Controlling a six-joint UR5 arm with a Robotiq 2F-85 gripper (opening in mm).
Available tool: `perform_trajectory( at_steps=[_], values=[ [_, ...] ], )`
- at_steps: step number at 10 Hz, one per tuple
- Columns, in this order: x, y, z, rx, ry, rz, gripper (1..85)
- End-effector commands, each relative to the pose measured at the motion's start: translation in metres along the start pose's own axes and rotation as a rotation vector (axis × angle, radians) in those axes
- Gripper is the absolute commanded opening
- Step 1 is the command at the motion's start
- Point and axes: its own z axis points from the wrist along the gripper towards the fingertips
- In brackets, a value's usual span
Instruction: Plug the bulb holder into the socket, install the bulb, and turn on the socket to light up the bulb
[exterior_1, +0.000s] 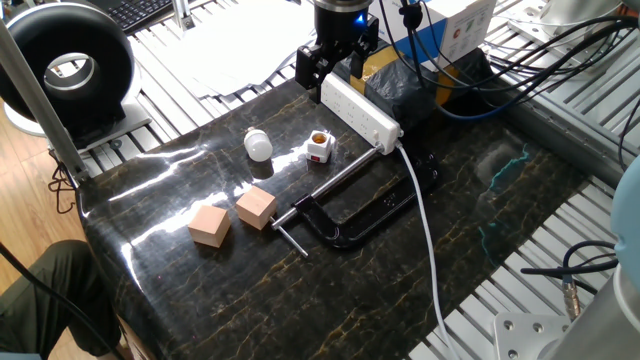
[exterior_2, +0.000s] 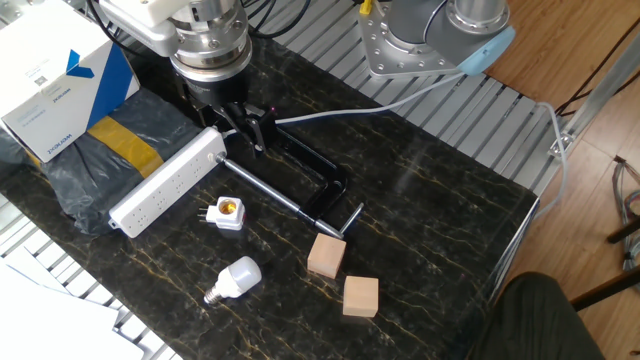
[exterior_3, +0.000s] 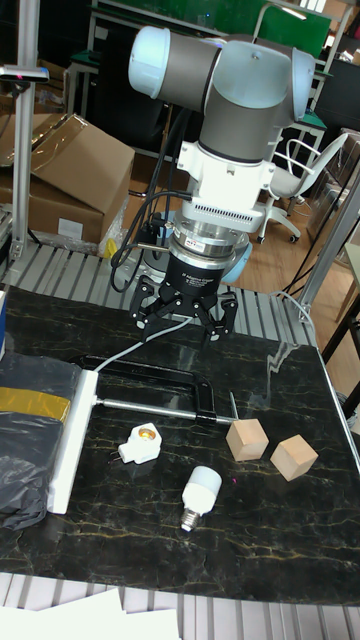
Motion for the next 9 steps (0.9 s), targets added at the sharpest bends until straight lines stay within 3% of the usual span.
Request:
perform_trajectory(
  at_steps=[1,6,9],
  values=[
    [0.0072,-0.0092,-0.0003,0.042,0.033,-0.273,1.0],
    [0.0080,-0.0087,-0.0004,0.060,0.039,-0.274,1.0],
    [0.0073,-0.0058,0.0000,0.051,0.035,-0.276,1.0]
  ],
)
